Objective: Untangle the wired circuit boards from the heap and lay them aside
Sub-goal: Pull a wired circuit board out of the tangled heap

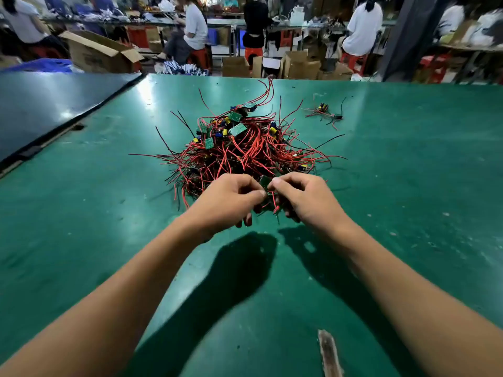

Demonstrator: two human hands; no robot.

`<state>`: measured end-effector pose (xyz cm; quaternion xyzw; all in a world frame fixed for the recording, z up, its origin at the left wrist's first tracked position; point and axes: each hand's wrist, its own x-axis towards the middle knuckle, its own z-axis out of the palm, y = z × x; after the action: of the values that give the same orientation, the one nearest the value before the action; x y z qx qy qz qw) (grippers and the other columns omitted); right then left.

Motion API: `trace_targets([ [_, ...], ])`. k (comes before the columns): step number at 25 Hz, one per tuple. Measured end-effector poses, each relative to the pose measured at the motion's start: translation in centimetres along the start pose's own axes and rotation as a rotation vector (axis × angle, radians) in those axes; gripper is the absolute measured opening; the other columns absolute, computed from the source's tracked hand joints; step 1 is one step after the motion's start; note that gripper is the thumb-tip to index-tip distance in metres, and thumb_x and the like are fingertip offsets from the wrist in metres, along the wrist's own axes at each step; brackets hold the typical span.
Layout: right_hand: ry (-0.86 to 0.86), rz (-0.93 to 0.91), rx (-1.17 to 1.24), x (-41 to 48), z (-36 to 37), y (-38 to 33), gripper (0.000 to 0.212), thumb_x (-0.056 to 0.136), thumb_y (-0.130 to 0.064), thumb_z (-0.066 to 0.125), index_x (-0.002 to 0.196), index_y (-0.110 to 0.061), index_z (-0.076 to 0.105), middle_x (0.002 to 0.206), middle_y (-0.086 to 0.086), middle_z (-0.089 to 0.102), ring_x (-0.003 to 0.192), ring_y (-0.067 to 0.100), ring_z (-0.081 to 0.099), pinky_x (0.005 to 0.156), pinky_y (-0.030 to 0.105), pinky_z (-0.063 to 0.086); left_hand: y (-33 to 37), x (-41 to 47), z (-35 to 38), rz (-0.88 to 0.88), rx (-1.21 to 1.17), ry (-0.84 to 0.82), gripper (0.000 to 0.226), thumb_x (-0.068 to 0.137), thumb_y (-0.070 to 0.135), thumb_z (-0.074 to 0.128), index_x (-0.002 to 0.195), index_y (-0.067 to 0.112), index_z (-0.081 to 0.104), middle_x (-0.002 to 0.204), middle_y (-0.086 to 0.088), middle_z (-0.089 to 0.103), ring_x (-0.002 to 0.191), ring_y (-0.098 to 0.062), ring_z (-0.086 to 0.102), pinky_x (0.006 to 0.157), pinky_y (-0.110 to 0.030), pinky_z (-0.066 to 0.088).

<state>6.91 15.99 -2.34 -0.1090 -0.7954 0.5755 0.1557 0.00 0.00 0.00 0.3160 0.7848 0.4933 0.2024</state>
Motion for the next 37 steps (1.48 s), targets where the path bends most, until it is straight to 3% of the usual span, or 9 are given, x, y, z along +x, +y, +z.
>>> trace_targets([
  [3,0.484,-0.125,-0.086,1.5,2.1,1.9,0.017,0.095,-0.029,0.065,0.079,-0.025,0.068,0.069,-0.011,0.067,0.064,0.001,0.056,0.068,0.026,0.047,-0.7,3.0,2.1,0.128,0.094,0.465,0.01,0.089,0.02,0.066,0.08,0.016,0.069,0.056,0.008,0.062,0.047,-0.004,0.054,0.054,-0.021,0.045],
  [7,0.698,-0.206,-0.148,1.8,0.9,5.6,0.013,0.089,-0.033,0.071,0.084,-0.028,0.061,0.078,-0.01,0.064,0.071,0.005,0.057,0.07,0.025,0.047,-3.6,4.4,4.2,0.223,0.117,0.555,0.005,0.091,0.016,0.065,0.096,0.016,0.066,0.076,0.012,0.065,0.069,-0.001,0.061,0.07,-0.022,0.052],
  [10,0.597,-0.208,-0.139,3.1,0.4,6.4,0.023,0.083,-0.033,0.078,0.097,-0.028,0.06,0.086,-0.008,0.063,0.072,0.005,0.057,0.064,0.014,0.045,-5.5,5.6,4.4,0.221,0.099,0.577,0.012,0.091,0.019,0.066,0.102,0.017,0.063,0.079,0.01,0.067,0.069,-0.004,0.065,0.07,-0.032,0.057],
  [15,0.477,-0.195,-0.216,3.8,0.2,6.6,0.02,0.085,-0.021,0.079,0.104,-0.021,0.073,0.093,-0.008,0.064,0.079,-0.013,0.057,0.07,0.001,0.038,-5.4,5.6,4.5,0.284,0.126,0.594,0.015,0.089,0.022,0.068,0.104,0.018,0.066,0.078,0.012,0.066,0.069,-0.002,0.063,0.068,-0.027,0.055],
  [20,0.539,-0.121,-0.033,3.0,-0.1,6.1,0.012,0.086,-0.028,0.078,0.097,-0.029,0.073,0.094,-0.013,0.071,0.085,-0.006,0.064,0.074,0.004,0.042,-5.2,4.9,4.8,0.37,0.165,0.525,0.02,0.089,0.021,0.069,0.108,0.022,0.066,0.08,0.019,0.065,0.068,0.001,0.063,0.064,-0.023,0.053],
  [24,0.599,-0.105,0.231,2.3,-0.4,4.9,0.003,0.09,-0.025,0.075,0.09,-0.022,0.074,0.074,-0.012,0.068,0.063,0.006,0.058,0.062,0.016,0.045,-5.5,4.4,4.9,0.421,0.249,0.471,0.025,0.089,0.023,0.069,0.114,0.015,0.068,0.096,0.006,0.073,0.083,-0.007,0.066,0.08,-0.029,0.054],
  [29,0.451,-0.065,0.863,0.9,-2.5,1.9,0.008,0.086,-0.029,0.069,0.081,-0.023,0.066,0.066,-0.005,0.055,0.043,0.006,0.036,0.04,0.017,0.026,-5.3,3.6,5.2,0.434,0.16,0.487,0.012,0.091,0.021,0.065,0.1,0.015,0.071,0.083,0.011,0.069,0.072,-0.001,0.062,0.07,-0.026,0.052],
  [34,0.011,0.019,1.249,0.2,-4.9,0.6,0.026,0.09,-0.036,0.056,0.093,-0.015,0.072,0.052,-0.007,0.047,0.04,0.005,0.026,0.04,0.018,0.023,-4.6,3.0,5.7,0.426,-0.053,0.616,0.006,0.092,0.014,0.065,0.09,0.015,0.071,0.071,0.007,0.067,0.059,-0.011,0.059,0.054,-0.03,0.049],
  [37,-0.241,0.128,1.351,-0.1,-4.6,0.8,0.034,0.094,-0.033,0.051,0.097,-0.008,0.072,0.045,-0.005,0.047,0.042,0.006,0.021,0.039,0.02,0.025,-4.6,3.1,5.9,0.359,-0.111,0.609,0.009,0.093,0.013,0.064,0.089,0.018,0.07,0.069,0.005,0.066,0.058,-0.012,0.059,0.055,-0.036,0.052],
])
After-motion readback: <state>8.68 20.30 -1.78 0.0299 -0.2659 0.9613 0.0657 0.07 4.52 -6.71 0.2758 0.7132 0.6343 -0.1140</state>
